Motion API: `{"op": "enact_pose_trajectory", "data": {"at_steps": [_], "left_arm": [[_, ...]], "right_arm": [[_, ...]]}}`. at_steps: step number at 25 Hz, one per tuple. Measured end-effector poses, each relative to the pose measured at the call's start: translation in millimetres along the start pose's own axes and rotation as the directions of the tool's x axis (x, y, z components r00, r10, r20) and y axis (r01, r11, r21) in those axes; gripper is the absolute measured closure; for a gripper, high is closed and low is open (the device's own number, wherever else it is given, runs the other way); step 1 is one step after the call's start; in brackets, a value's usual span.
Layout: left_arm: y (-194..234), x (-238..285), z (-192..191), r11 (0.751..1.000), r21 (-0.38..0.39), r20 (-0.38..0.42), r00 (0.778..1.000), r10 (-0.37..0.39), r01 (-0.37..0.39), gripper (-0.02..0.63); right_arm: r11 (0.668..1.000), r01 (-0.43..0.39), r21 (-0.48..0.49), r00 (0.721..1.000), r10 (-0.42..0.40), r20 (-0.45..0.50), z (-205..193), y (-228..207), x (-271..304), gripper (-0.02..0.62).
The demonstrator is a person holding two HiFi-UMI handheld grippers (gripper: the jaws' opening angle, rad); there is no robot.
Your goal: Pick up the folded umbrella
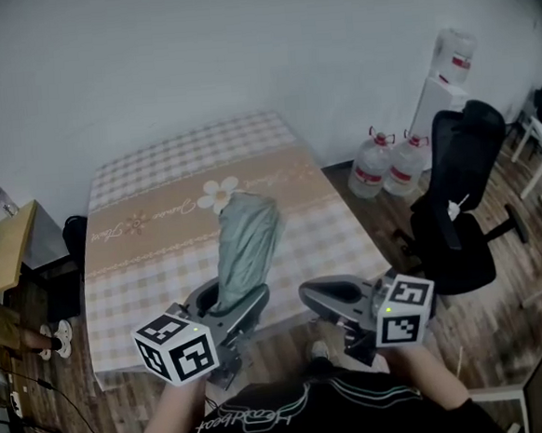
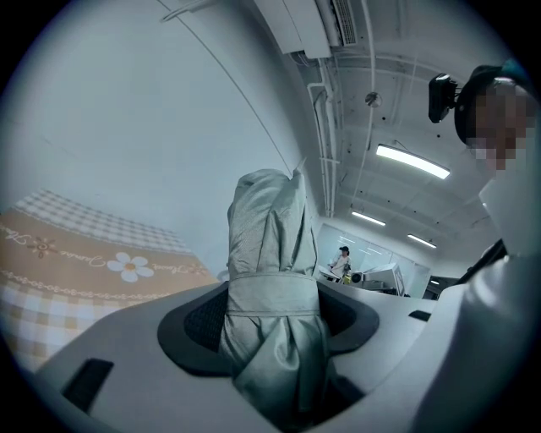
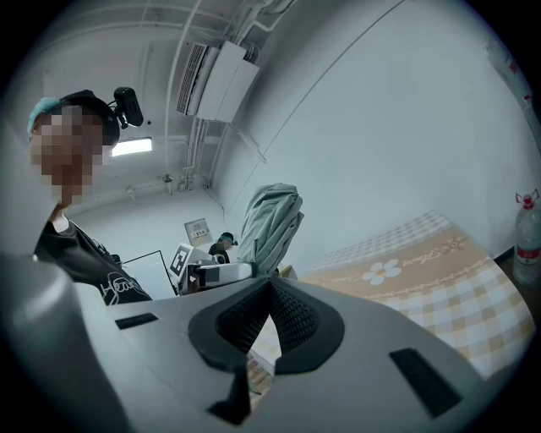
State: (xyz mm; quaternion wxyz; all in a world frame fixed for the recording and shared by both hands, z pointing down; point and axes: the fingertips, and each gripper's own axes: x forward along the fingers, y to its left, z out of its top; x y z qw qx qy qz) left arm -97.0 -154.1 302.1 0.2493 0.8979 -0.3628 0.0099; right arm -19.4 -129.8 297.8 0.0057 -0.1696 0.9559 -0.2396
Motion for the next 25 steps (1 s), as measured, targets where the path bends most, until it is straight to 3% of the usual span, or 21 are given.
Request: {"op": "enact_pose_trajectory", "data": {"at_steps": [25], "left_arm": [[-23.4, -5.4, 3.3, 0.999, 0.047, 0.000, 1.000, -0.026, 0.026, 0.342]], "right_arm": [[0.999, 0.026, -0.027, 0.999, -0.026, 0.024, 6.3, 13.1, -12.5, 0.586]]}}
